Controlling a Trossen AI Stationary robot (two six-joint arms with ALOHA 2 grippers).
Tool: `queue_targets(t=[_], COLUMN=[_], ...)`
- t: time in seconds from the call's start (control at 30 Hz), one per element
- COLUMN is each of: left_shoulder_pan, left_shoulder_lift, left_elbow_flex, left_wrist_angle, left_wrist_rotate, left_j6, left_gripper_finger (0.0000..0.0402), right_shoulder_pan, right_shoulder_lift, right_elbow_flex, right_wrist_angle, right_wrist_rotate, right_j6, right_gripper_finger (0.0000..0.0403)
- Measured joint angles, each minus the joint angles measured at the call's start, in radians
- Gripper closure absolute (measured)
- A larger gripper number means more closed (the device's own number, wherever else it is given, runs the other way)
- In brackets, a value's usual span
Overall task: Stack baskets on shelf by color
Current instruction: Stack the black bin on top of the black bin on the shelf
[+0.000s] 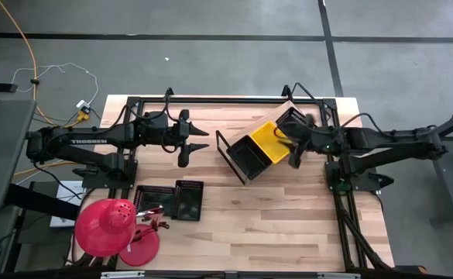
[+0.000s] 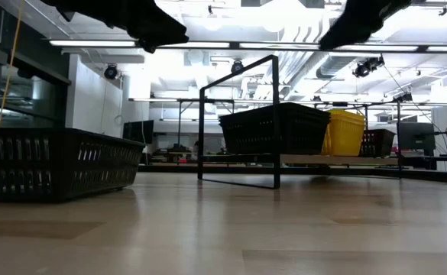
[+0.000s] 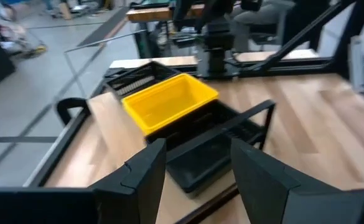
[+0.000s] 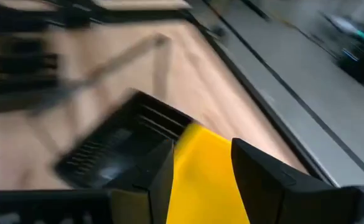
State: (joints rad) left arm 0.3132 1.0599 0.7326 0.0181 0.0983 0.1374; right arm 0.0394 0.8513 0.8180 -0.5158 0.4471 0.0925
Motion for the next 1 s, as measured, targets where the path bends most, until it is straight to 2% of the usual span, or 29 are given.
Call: queue_targets(t=[0.1, 0.17, 0.27, 0.5, 0.63, 0.77, 0.83, 0.9, 1.0], left_shoulder_pan=[-0.001, -0.001, -0.001, -0.001, -0.045, -0.122, -0.153, -0.177, -0.214], left_shoulder_lift=[0.0, 0.0, 0.0, 0.0, 0.028, 0.071, 0.092, 0.104, 0.107], left_elbow_flex=[0.0, 0.0, 0.0, 0.0, 0.021, 0.107, 0.158, 0.185, 0.2], left_wrist_angle=[0.0, 0.0, 0.0, 0.006, 0.025, -0.224, -0.343, -0.47, -0.546], left_wrist_rotate=[0.037, 0.045, 0.045, 0.044, -0.025, -0.083, -0.092, -0.075, -0.008], left_j6=[-0.026, -0.035, -0.049, -0.049, -0.037, 0.048, 0.044, -0.009, -0.076], left_gripper_finger=[0.0234, 0.0234, 0.0234, 0.0234, 0.0234, 0.0234, 0.0234, 0.0234, 0.0234], right_shoulder_pan=[-0.01, -0.02, -0.03, -0.032, -0.032, -0.032, -0.032, -0.032, -0.032], right_shoulder_lift=[0.0, 0.0, -0.002, -0.01, -0.008, -0.008, -0.008, -0.008, -0.008], right_elbow_flex=[-0.084, -0.131, -0.16, -0.15, -0.15, -0.15, -0.15, -0.15, -0.15], right_wrist_angle=[0.189, 0.281, 0.362, 0.367, 0.368, 0.371, 0.371, 0.371, 0.37], right_wrist_rotate=[-0.141, -0.194, -0.215, -0.262, -0.24, -0.218, -0.215, -0.215, -0.214], right_j6=[-0.112, -0.153, -0.18, -0.233, -0.286, -0.276, -0.275, -0.277, -0.277], right_gripper_finger=[0.0253, 0.0253, 0.0253, 0.0253, 0.0253, 0.0253, 0.0253, 0.0253, 0.0253])
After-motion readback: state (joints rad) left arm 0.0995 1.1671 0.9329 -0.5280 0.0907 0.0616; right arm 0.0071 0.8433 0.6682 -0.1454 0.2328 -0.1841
